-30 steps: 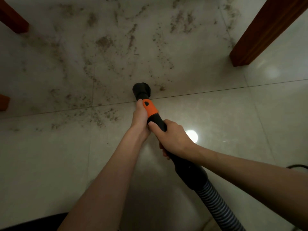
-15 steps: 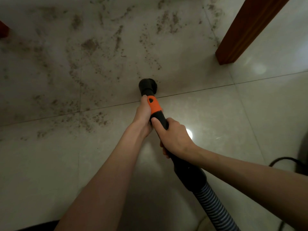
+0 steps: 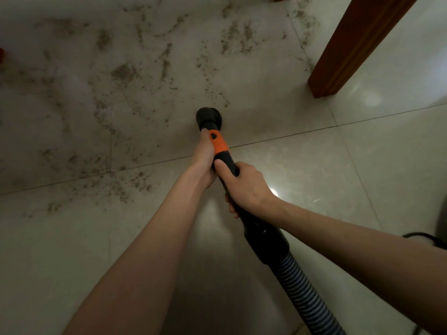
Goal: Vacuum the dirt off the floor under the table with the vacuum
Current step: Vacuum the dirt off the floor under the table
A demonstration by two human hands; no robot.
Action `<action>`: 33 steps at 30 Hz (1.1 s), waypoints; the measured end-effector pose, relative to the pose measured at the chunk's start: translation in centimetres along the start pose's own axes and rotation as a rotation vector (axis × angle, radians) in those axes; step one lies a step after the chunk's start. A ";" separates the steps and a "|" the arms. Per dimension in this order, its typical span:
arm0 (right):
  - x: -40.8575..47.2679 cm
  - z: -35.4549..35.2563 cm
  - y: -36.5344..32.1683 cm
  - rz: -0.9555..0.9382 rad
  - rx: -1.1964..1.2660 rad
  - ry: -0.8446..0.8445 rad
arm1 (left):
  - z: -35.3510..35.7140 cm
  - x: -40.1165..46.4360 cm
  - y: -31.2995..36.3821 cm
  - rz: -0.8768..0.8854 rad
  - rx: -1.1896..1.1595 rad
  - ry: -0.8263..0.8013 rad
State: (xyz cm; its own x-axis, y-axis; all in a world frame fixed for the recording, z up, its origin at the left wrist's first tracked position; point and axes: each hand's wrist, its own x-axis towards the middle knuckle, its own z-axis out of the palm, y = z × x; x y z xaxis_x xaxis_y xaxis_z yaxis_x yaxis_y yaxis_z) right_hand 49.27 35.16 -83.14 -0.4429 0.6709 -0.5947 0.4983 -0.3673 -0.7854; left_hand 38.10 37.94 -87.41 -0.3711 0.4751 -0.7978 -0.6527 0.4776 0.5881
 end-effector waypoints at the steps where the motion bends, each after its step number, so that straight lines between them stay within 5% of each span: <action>1: 0.2 0.3 -0.1 -0.003 -0.004 -0.013 | -0.5 0.2 0.1 0.004 -0.009 0.012; 13: 2.4 2.0 -1.3 -0.051 -0.078 -0.090 | -3.2 1.9 1.8 0.019 -0.118 0.044; 33: 4.4 -1.4 -1.1 -0.064 -0.072 0.113 | 2.8 3.4 2.9 -0.019 0.044 -0.110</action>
State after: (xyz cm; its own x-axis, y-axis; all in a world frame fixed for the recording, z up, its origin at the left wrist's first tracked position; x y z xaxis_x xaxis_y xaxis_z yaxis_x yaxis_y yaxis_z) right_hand 47.84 39.40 -84.67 -0.3912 0.7612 -0.5173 0.5255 -0.2766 -0.8045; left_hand 36.80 43.03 -88.00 -0.2823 0.5429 -0.7910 -0.6284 0.5184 0.5800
